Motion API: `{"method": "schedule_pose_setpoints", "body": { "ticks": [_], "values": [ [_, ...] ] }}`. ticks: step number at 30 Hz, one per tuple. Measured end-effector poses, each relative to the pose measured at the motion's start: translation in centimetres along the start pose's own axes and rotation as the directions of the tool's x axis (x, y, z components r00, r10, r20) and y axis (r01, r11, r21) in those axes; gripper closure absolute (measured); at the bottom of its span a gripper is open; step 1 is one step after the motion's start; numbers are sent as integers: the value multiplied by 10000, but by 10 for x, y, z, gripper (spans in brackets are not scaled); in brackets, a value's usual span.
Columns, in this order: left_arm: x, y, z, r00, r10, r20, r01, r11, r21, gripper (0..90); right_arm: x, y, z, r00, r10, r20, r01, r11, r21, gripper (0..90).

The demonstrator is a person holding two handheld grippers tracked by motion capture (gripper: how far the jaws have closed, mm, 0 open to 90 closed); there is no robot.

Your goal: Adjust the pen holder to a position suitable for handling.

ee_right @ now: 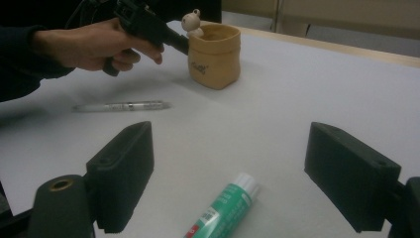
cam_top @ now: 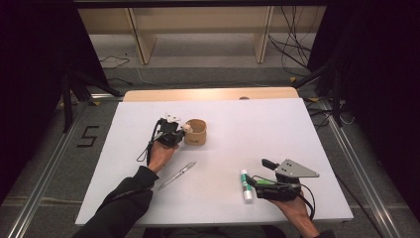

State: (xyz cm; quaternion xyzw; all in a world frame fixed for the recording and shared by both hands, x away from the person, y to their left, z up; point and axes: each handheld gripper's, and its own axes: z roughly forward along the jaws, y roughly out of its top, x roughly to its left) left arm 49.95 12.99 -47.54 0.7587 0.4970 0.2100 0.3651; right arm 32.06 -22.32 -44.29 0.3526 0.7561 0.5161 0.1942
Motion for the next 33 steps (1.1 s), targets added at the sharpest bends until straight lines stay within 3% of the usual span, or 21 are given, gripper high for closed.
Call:
{"method": "schedule_pose_setpoints", "body": {
  "ticks": [23, 33],
  "values": [
    [-30, 7, 11, 9982, 446, 407, -443, 9990, -76, 894, 0, 0, 0, 10000, 10, -26, -10, 10000, 37, 200],
    [-27, 9, 8, 9970, 493, 597, -492, 9988, -32, 892, 1, -1, 1, 10000, -9, -32, 9, 10000, 28, 200]
  ]
}}
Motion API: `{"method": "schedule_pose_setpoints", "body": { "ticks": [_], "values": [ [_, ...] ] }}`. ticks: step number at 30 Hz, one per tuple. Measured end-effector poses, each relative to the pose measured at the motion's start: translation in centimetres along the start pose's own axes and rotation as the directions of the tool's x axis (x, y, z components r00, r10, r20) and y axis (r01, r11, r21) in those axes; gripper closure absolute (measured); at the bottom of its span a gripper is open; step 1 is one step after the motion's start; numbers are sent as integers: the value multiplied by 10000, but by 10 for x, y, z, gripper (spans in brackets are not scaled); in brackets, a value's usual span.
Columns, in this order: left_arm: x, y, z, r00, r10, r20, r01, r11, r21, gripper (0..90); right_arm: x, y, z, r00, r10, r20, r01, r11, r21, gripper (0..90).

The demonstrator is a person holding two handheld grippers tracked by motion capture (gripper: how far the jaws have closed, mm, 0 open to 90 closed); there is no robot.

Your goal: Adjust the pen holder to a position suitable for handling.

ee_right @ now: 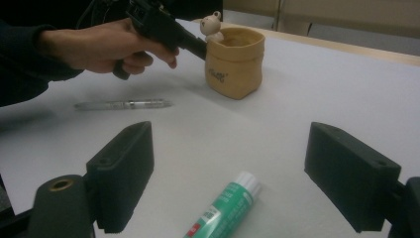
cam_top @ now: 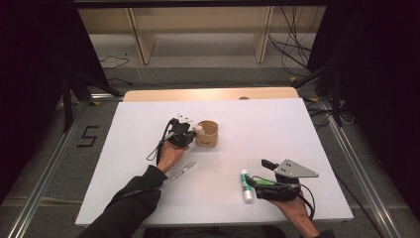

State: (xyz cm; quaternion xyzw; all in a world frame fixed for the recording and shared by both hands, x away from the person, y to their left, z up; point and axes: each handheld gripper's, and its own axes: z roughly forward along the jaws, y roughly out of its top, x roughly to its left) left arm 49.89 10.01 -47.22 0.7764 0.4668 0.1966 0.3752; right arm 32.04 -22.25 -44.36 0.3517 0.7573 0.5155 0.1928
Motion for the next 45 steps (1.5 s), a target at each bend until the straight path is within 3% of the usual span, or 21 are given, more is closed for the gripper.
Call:
{"method": "schedule_pose_setpoints", "body": {
  "ticks": [4, 7, 17, 21, 25, 37, 45],
  "values": [
    [5, 2, -7, 10000, 45, -54, -45, 10000, -22, 843, 0, 0, -1, 10000, -4, 15, 4, 10000, -16, 200],
    [11, 3, -15, 9998, -71, 169, 70, 10000, 33, 814, 0, 0, -1, 10000, -4, 20, 4, 10000, -22, 200],
    [18, -1, -47, 9994, -61, 344, 48, 9993, 359, 452, 0, 0, -2, 9999, 14, 130, -15, 10000, 73, 200],
    [18, -2, -61, 9988, -197, 446, 186, 9995, 259, 382, 0, 0, -1, 9998, 45, 182, -48, 9999, 136, 201],
    [16, -3, -75, 9967, -517, 633, 516, 9987, 35, 346, 0, 0, 0, 9997, 115, 223, -121, 9996, 245, 201],
    [-3, -23, -113, 9913, -378, 1264, 492, 9949, -878, 245, 0, 1, 3, 9980, 512, 365, -536, 9961, 695, 206],
    [-8, -35, -131, 9880, -345, 1504, 538, 9905, -1264, 219, 2, 2, 8, 9977, 566, 383, -613, 9892, 1330, 207]
  ]
}}
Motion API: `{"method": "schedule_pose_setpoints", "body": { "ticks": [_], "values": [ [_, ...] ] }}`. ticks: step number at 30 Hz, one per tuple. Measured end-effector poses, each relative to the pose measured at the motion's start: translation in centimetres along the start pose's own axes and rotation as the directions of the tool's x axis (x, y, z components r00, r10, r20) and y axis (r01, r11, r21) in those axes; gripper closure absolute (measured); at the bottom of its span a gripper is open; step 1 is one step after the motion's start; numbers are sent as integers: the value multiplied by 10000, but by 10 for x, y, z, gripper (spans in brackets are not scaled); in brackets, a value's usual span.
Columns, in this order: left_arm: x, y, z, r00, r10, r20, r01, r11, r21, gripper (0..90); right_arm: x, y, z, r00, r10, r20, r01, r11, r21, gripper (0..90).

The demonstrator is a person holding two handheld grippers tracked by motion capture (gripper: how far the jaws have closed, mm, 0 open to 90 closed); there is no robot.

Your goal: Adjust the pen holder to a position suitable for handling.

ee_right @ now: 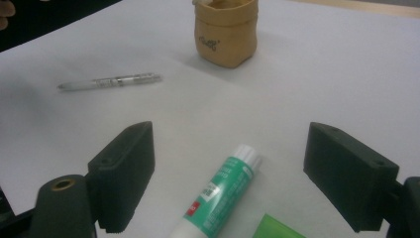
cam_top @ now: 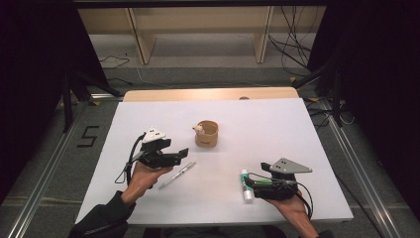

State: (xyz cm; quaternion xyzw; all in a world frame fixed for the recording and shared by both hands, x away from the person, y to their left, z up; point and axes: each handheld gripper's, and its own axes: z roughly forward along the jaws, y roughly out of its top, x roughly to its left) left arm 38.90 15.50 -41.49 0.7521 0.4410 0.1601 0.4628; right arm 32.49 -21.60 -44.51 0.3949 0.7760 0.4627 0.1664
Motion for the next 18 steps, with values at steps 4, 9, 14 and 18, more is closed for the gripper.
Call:
{"method": "schedule_pose_setpoints", "body": {
  "ticks": [4, 9, 14, 18],
  "values": [
    [-3, -3, -5, 10000, 31, 60, -31, 10000, -39, 207, 2, 1, 2, 10000, -4, -2, 4, 9996, 288, 212],
    [-5, -5, -11, 9998, 85, 179, -82, 9998, -177, 198, 5, 2, 4, 10000, -19, -84, 24, 9978, 662, 214],
    [-7, -7, -15, 9993, 233, 284, -223, 9992, -328, 188, 7, 1, 6, 9999, 29, -99, -19, 9950, 997, 220],
    [-8, -8, -19, 9989, 301, 347, -287, 9988, -408, 181, 7, 0, 6, 9999, 64, -158, -45, 9930, 1182, 220]
  ]
}}
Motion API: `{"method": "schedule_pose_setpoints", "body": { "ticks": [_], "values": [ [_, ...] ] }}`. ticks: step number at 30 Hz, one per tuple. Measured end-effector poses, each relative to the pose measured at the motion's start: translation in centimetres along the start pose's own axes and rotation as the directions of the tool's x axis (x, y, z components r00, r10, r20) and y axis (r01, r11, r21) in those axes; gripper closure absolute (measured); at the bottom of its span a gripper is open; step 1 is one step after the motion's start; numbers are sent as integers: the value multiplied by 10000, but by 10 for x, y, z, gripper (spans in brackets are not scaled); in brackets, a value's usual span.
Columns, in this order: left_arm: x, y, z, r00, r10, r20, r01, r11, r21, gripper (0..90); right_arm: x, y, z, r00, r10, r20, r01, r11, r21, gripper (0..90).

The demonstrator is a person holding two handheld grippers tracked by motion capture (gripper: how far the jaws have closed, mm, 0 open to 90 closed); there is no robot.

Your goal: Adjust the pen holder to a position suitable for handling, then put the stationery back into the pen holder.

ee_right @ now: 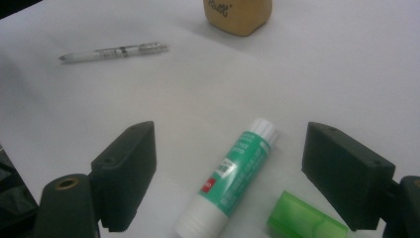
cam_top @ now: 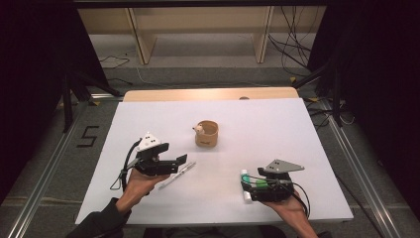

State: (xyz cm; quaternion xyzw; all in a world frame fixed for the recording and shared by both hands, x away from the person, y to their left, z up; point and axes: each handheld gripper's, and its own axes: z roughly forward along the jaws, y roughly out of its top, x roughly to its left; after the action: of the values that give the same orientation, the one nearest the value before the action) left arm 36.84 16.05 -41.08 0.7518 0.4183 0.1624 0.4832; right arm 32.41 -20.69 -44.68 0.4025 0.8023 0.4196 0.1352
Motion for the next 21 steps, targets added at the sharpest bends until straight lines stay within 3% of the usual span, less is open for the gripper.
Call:
{"method": "schedule_pose_setpoints", "body": {
  "ticks": [14, 21],
  "values": [
    [-3, -10, -10, 9991, 404, -86, -404, 9992, -10, 170, 4, 0, 7, 9999, -11, -104, 16, 9986, 532, 214],
    [-5, -15, -16, 9994, 360, 9, -360, 9993, -103, 169, 3, 1, 9, 9994, 341, -64, -335, 9967, 746, 211]
  ]
}}
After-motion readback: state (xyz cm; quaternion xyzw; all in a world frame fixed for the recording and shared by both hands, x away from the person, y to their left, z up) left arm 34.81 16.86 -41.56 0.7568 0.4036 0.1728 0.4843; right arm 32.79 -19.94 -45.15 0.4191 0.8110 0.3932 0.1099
